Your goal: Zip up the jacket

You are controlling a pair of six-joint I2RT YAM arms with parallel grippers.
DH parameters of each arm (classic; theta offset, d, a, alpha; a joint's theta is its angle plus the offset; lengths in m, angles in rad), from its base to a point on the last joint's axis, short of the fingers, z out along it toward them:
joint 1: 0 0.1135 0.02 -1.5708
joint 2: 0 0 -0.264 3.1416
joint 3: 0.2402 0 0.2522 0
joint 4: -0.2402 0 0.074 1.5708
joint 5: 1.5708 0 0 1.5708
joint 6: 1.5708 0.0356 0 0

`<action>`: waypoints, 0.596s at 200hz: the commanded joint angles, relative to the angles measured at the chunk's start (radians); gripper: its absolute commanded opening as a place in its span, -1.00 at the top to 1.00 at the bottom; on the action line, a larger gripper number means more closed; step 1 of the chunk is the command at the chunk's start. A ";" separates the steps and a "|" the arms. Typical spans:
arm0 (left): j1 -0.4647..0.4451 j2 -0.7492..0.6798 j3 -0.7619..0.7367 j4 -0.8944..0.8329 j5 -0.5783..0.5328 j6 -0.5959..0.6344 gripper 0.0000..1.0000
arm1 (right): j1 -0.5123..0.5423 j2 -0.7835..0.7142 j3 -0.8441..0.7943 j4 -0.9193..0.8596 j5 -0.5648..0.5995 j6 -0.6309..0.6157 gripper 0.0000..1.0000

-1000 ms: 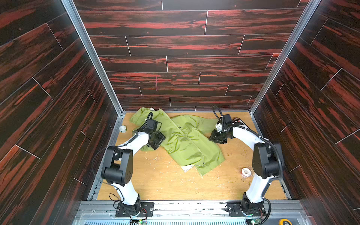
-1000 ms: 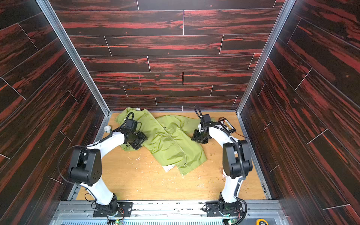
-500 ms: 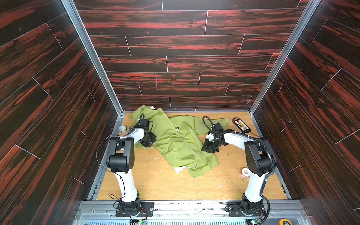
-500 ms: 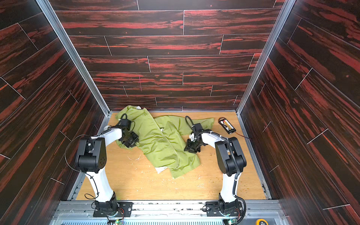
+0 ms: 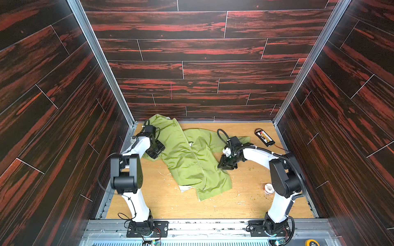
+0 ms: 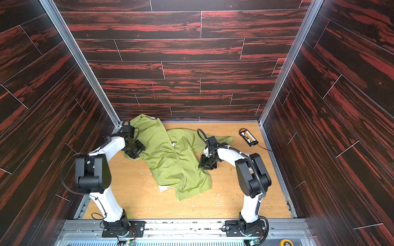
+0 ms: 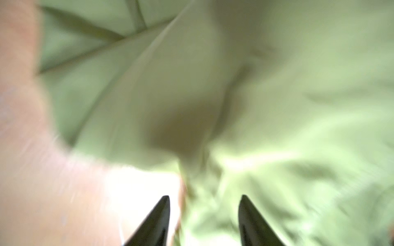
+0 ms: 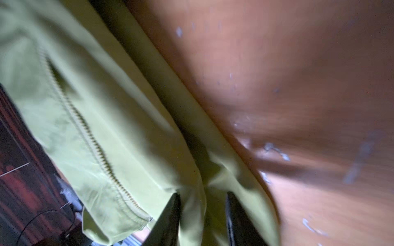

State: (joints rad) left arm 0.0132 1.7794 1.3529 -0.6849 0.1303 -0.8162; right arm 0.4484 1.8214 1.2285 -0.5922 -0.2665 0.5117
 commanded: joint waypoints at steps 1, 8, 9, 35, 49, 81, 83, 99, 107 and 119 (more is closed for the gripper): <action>-0.086 -0.188 -0.071 -0.051 0.003 0.016 -0.28 | 0.000 -0.118 0.043 -0.055 0.120 -0.008 0.19; -0.125 -0.225 -0.099 -0.041 0.006 0.020 -0.32 | 0.000 -0.138 0.045 -0.055 0.133 -0.005 0.18; -0.131 -0.231 -0.104 -0.039 0.007 0.019 -0.33 | -0.001 -0.141 0.045 -0.055 0.134 -0.004 0.18; -0.291 -0.316 -0.173 -0.013 0.025 0.028 -0.39 | 0.002 -0.182 0.045 -0.057 0.091 0.014 0.21; -0.373 -0.336 -0.204 -0.004 0.042 0.006 -0.41 | 0.006 -0.182 0.042 -0.067 0.049 0.040 0.24; -0.541 -0.353 -0.253 0.022 0.014 0.046 -0.47 | 0.078 -0.179 0.021 -0.064 0.006 0.085 0.23; -0.546 -0.350 -0.254 0.022 0.012 0.053 -0.48 | 0.082 -0.177 0.020 -0.063 0.006 0.088 0.23; -0.583 -0.311 -0.246 -0.007 -0.002 0.105 -0.48 | 0.127 -0.156 0.008 -0.068 0.025 0.136 0.20; -0.596 -0.288 -0.236 -0.028 -0.014 0.124 -0.49 | 0.138 -0.146 0.000 -0.068 0.023 0.172 0.19; -0.619 -0.267 -0.225 -0.041 -0.010 0.151 -0.50 | 0.150 -0.136 -0.013 -0.051 0.009 0.214 0.17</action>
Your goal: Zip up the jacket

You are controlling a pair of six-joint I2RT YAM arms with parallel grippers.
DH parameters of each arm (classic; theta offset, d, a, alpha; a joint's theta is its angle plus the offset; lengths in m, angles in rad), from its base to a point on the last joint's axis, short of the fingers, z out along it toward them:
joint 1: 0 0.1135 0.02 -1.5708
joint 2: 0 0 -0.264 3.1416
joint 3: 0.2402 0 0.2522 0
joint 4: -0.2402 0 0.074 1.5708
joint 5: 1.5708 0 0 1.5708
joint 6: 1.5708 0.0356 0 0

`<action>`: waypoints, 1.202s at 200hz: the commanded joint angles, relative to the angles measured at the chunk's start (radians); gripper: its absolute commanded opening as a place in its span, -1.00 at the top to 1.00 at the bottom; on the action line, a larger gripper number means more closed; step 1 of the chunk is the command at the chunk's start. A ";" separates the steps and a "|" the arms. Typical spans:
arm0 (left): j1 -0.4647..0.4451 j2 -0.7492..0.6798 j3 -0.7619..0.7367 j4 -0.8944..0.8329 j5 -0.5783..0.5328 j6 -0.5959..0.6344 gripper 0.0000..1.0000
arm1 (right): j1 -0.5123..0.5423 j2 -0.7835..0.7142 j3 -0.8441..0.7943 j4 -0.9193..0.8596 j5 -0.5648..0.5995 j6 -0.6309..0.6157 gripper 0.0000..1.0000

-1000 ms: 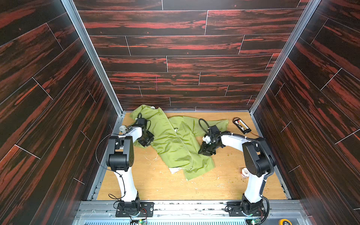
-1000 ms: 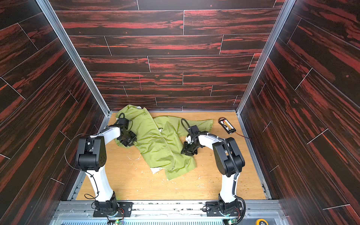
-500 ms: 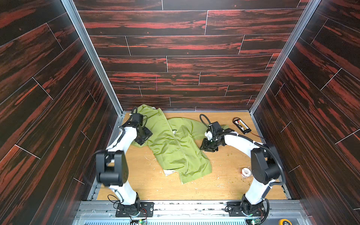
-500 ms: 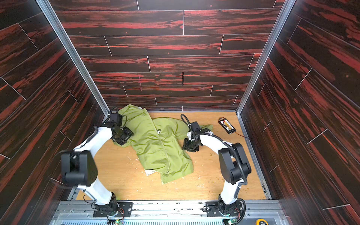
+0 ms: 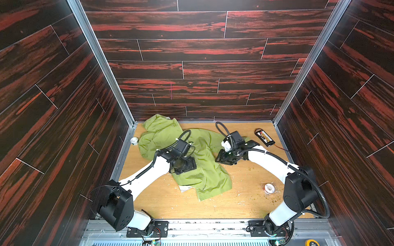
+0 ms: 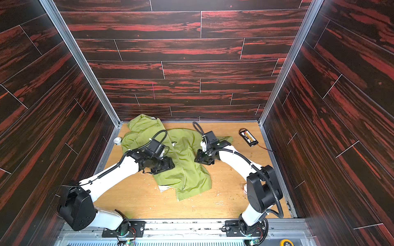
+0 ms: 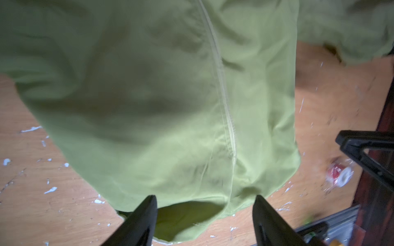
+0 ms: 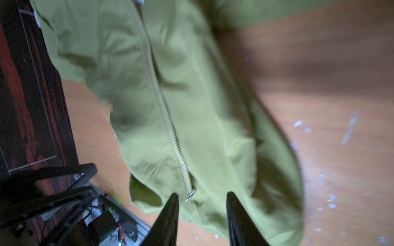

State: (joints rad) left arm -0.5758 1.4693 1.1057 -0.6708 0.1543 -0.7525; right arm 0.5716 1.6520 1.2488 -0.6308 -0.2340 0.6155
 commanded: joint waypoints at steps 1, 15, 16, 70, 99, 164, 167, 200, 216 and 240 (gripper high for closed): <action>-0.032 0.045 0.023 -0.055 -0.033 0.090 -0.50 | 0.028 0.033 -0.034 -0.010 -0.023 0.114 0.17; -0.064 0.052 0.016 -0.052 -0.033 0.124 -0.51 | 0.045 0.040 -0.043 0.007 -0.019 0.143 0.14; -0.065 0.052 0.015 -0.053 -0.032 0.126 -0.51 | 0.046 0.042 -0.043 0.007 -0.019 0.144 0.14; -0.088 0.068 -0.046 -0.040 0.047 0.187 -0.52 | 0.057 0.144 -0.007 0.013 -0.059 0.219 0.13; -0.105 0.115 -0.044 -0.037 0.093 0.200 -0.52 | 0.059 0.195 0.040 -0.015 -0.053 0.243 0.14; -0.166 0.185 -0.111 0.018 0.051 0.118 -0.28 | 0.072 0.203 0.007 0.012 -0.056 0.244 0.17; -0.166 0.189 -0.117 0.023 0.045 0.108 -0.22 | 0.073 0.204 0.000 0.018 -0.061 0.242 0.17; -0.167 0.195 -0.197 0.080 0.029 0.008 0.49 | 0.072 0.212 -0.051 0.052 -0.086 0.202 0.21; -0.168 0.161 -0.226 0.074 0.004 -0.029 0.71 | 0.072 0.219 -0.068 0.057 -0.092 0.183 0.24; -0.168 0.078 -0.266 0.026 -0.065 -0.081 0.92 | 0.072 0.224 -0.101 0.097 -0.146 0.165 0.25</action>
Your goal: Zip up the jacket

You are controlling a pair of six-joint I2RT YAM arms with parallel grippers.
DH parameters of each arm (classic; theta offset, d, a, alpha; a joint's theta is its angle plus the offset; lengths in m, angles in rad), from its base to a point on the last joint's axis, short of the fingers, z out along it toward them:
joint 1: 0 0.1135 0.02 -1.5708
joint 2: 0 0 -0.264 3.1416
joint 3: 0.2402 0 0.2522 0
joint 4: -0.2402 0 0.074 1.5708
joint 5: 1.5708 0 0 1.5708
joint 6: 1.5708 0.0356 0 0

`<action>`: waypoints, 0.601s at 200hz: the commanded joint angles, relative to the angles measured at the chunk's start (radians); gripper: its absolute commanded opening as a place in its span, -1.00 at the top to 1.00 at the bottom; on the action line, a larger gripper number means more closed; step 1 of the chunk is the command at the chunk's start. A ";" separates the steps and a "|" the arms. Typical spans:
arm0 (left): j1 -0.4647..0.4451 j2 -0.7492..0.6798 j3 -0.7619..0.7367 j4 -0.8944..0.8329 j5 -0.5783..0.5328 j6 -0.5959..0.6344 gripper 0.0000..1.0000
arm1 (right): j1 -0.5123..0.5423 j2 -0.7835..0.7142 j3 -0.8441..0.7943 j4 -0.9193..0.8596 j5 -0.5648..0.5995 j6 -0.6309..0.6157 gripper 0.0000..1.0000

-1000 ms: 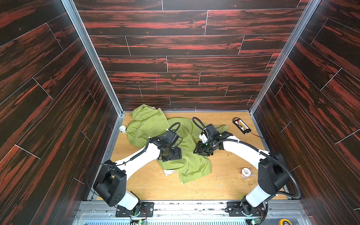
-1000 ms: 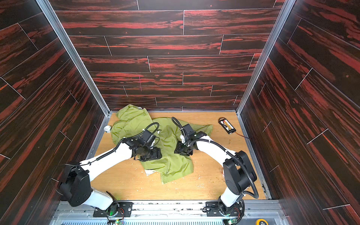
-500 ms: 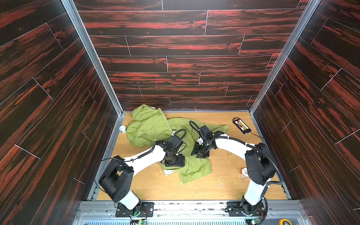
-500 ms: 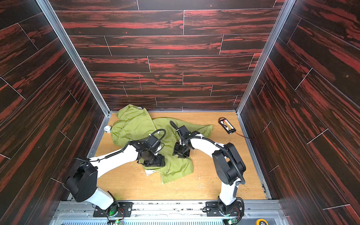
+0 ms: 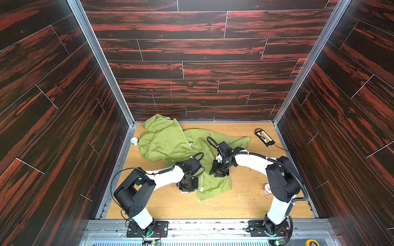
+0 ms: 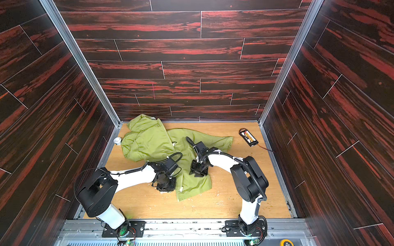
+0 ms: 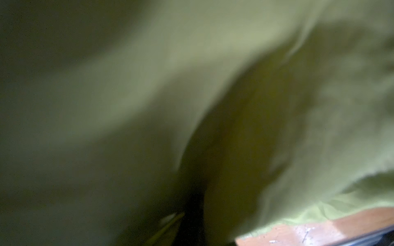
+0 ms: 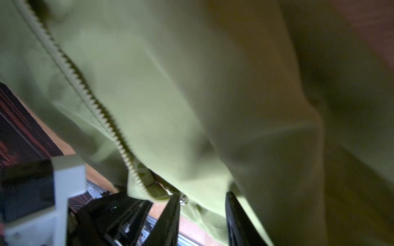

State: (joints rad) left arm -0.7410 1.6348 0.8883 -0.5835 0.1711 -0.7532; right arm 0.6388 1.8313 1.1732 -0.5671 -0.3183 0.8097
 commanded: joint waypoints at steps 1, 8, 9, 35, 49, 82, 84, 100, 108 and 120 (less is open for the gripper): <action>-0.003 -0.092 -0.050 -0.063 -0.083 -0.084 0.92 | 0.004 0.045 -0.026 0.033 -0.063 -0.031 0.26; -0.002 -0.120 -0.071 -0.068 -0.098 -0.101 0.95 | 0.004 0.049 -0.025 0.033 -0.066 -0.042 0.27; -0.003 -0.124 -0.074 -0.069 -0.098 -0.104 0.95 | 0.005 0.048 -0.025 0.033 -0.066 -0.043 0.27; -0.003 -0.218 -0.156 -0.077 -0.136 -0.176 1.00 | 0.005 0.035 -0.039 0.050 -0.069 -0.067 0.27; -0.002 -0.264 -0.203 -0.058 -0.133 -0.221 1.00 | 0.005 0.021 -0.041 0.041 -0.061 -0.077 0.27; 0.000 -0.302 -0.247 -0.060 -0.166 -0.266 0.75 | 0.005 -0.058 -0.027 0.040 -0.051 -0.110 0.21; -0.001 -0.302 -0.246 -0.061 -0.169 -0.267 0.73 | 0.004 -0.062 -0.024 0.038 -0.049 -0.114 0.21; 0.004 -0.294 -0.228 -0.079 -0.171 -0.247 0.56 | 0.005 -0.090 0.002 0.023 -0.038 -0.152 0.22; 0.004 -0.291 -0.214 -0.095 -0.173 -0.241 0.49 | 0.005 -0.105 0.013 0.014 0.002 -0.168 0.21; 0.004 -0.295 -0.198 -0.105 -0.171 -0.238 0.32 | 0.005 -0.135 0.031 -0.004 0.029 -0.187 0.16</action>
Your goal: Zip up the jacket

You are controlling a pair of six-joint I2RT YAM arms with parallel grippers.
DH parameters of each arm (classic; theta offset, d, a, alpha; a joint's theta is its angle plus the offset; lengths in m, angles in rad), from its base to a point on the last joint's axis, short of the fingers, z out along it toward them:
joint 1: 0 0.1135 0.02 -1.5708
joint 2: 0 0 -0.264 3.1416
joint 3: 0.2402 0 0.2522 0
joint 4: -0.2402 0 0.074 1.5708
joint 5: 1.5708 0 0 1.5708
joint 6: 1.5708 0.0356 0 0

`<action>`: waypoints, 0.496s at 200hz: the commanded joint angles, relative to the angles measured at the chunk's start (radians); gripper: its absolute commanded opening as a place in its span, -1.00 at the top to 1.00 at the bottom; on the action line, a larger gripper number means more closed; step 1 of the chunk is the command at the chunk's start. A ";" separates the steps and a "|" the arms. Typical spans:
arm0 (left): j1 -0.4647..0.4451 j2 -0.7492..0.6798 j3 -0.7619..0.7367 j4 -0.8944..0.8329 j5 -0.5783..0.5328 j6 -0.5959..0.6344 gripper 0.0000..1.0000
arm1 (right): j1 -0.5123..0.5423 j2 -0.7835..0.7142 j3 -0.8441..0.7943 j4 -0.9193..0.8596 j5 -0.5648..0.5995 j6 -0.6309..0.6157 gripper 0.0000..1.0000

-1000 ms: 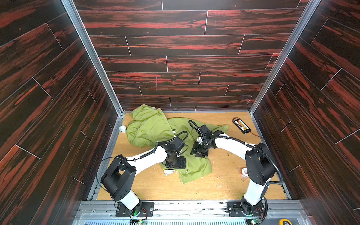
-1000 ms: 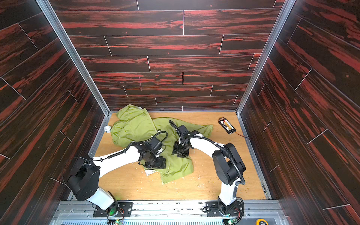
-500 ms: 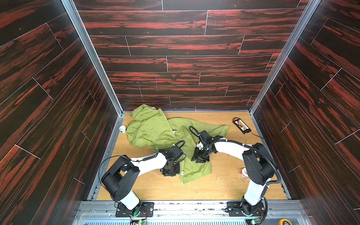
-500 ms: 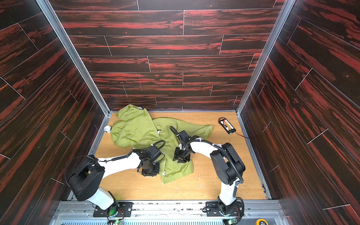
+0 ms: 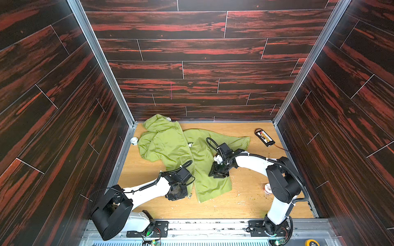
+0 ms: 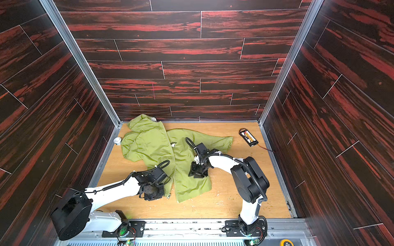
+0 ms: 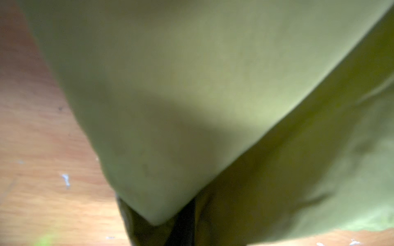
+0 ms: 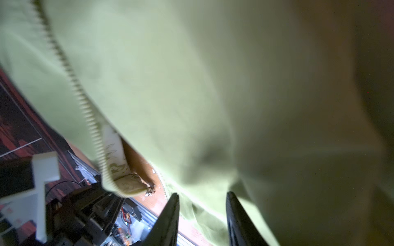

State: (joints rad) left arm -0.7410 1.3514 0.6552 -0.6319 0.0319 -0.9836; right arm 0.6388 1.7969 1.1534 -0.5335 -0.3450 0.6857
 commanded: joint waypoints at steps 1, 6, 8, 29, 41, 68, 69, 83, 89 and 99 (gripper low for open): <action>0.004 -0.012 0.036 -0.058 -0.032 -0.007 0.31 | 0.005 -0.103 0.053 -0.038 0.058 -0.065 0.16; 0.004 -0.016 0.039 -0.061 -0.033 -0.007 0.23 | 0.005 -0.121 0.057 -0.040 0.072 -0.072 0.12; 0.003 -0.018 0.039 -0.063 -0.035 -0.007 0.20 | 0.005 -0.130 0.058 -0.040 0.080 -0.075 0.10; 0.004 -0.056 0.050 -0.101 -0.058 -0.021 -0.03 | 0.003 -0.225 0.058 -0.046 0.177 -0.090 -0.22; 0.004 -0.100 0.058 -0.121 -0.066 -0.033 -0.12 | -0.004 -0.270 0.064 -0.049 0.212 -0.086 -0.49; 0.004 -0.230 0.086 -0.177 -0.108 -0.062 -0.25 | -0.038 -0.333 0.082 -0.050 0.243 -0.069 -0.97; 0.004 -0.234 0.089 -0.179 -0.109 -0.062 -0.25 | -0.038 -0.335 0.082 -0.050 0.245 -0.068 -0.97; 0.004 -0.304 0.111 -0.198 -0.116 -0.077 -0.30 | -0.045 -0.350 0.078 -0.027 0.256 -0.068 -0.97; 0.004 -0.332 0.114 -0.197 -0.112 -0.089 -0.32 | -0.046 -0.357 0.063 0.006 0.234 -0.076 -0.97; 0.004 -0.372 0.113 -0.186 -0.101 -0.120 -0.33 | -0.049 -0.368 0.029 0.051 0.210 -0.054 -0.94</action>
State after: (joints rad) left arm -0.7406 1.0683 0.7387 -0.7666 -0.0406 -1.0370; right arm 0.5949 1.4639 1.2217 -0.5404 -0.1349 0.6125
